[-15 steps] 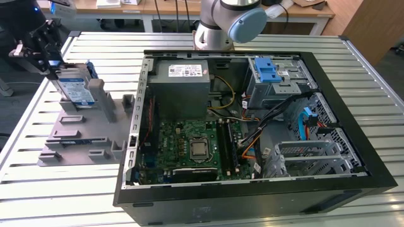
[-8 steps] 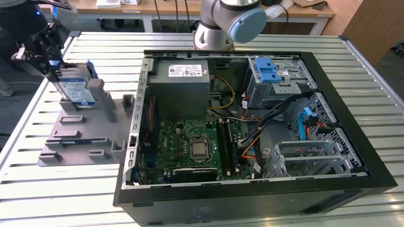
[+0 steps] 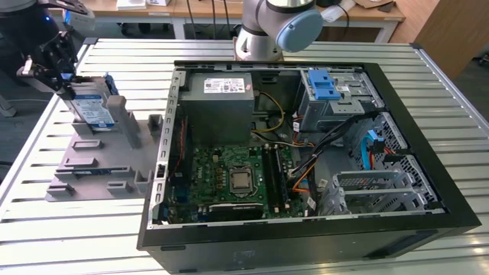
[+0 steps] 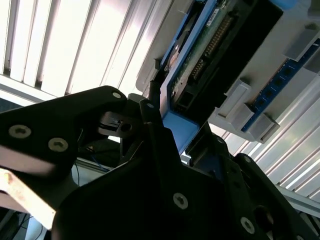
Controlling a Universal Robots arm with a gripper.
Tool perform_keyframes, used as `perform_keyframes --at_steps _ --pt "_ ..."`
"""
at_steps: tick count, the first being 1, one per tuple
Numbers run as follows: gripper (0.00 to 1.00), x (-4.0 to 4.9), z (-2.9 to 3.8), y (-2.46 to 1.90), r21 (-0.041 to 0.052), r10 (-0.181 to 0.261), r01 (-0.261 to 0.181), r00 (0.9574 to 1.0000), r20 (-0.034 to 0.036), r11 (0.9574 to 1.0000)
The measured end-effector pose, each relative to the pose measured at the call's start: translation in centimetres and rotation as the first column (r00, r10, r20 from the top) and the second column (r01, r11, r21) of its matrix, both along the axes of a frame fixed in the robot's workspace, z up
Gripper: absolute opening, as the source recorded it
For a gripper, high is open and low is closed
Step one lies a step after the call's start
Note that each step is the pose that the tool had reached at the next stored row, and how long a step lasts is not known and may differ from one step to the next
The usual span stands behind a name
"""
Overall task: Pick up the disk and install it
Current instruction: 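Pick up the disk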
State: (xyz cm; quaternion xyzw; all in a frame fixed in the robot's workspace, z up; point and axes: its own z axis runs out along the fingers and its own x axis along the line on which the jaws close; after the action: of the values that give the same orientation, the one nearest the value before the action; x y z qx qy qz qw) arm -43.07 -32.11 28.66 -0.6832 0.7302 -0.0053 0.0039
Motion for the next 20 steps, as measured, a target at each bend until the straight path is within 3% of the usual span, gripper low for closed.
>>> perform_keyframes --at_steps 12,15,16,20 --pt "0.45 0.0 -0.08 0.0 -0.0001 0.0 0.0 1.0 0.0 1.0" --pt "0.43 0.0 -0.09 0.0 -0.0001 0.0 0.0 1.0 0.0001 1.0" --pt "0.37 0.0 -0.09 0.0 -0.0001 0.0 0.0 1.0 0.0 1.0" --pt "0.37 0.0 -0.1 0.0 -0.0001 0.0 0.0 1.0 0.0 1.0"
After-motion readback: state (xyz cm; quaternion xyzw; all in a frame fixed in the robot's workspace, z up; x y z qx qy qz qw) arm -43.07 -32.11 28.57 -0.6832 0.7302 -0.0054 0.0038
